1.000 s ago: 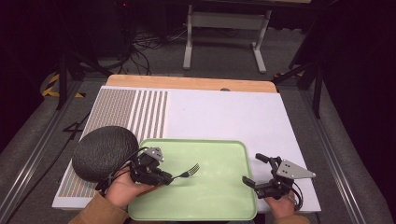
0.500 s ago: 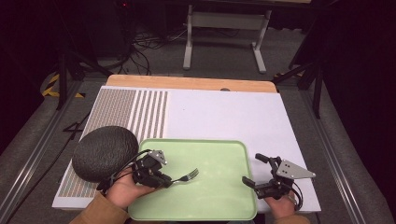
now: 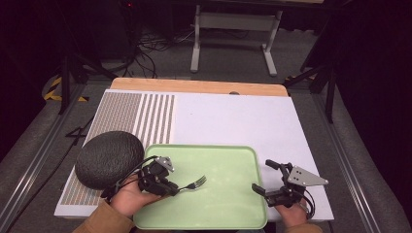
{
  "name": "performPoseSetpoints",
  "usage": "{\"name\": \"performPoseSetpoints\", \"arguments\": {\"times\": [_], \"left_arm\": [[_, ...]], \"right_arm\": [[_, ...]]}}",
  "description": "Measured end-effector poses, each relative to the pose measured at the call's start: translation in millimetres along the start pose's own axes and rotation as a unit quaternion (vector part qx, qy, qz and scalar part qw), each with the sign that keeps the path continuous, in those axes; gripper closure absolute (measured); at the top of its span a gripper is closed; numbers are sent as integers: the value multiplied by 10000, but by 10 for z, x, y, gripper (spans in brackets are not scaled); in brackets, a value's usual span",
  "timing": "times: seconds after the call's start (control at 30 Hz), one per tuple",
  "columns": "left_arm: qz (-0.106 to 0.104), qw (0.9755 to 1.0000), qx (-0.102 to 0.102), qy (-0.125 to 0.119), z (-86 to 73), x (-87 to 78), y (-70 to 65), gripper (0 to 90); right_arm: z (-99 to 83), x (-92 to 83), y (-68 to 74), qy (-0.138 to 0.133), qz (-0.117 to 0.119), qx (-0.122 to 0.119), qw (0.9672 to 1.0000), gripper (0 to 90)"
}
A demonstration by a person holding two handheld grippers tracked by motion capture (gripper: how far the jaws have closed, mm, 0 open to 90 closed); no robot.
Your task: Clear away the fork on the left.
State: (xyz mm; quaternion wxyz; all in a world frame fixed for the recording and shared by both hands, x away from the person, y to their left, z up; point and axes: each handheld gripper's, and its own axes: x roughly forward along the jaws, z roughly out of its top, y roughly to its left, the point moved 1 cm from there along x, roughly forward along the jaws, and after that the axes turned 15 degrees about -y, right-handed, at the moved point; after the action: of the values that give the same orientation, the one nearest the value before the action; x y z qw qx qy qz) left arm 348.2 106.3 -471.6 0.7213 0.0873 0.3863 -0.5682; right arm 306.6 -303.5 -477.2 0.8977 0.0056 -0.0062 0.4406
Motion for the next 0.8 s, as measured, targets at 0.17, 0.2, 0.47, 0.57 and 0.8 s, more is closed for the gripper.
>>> {"name": "performPoseSetpoints", "arguments": {"times": [0.17,0.2,0.47,0.57,0.8], "left_arm": [[34,9998,90,-176,26,-31,-13,660],[70,9997,149,-202,37,-42,-20,639],[104,9961,608,-633,128,-91,-123,481],[10,9942,815,-694,153,-85,-167,603],[-19,9906,1308,-393,195,89,-246,899]], "right_arm": [[0,0,0,2,1,0,10000,18],[0,0,0,2,1,-1,10000,18],[-2,4,1,0,-12,-4,10000,19],[-2,5,2,8,-14,-10,10000,19],[-2,8,1,13,-11,-18,10000,19]]}}
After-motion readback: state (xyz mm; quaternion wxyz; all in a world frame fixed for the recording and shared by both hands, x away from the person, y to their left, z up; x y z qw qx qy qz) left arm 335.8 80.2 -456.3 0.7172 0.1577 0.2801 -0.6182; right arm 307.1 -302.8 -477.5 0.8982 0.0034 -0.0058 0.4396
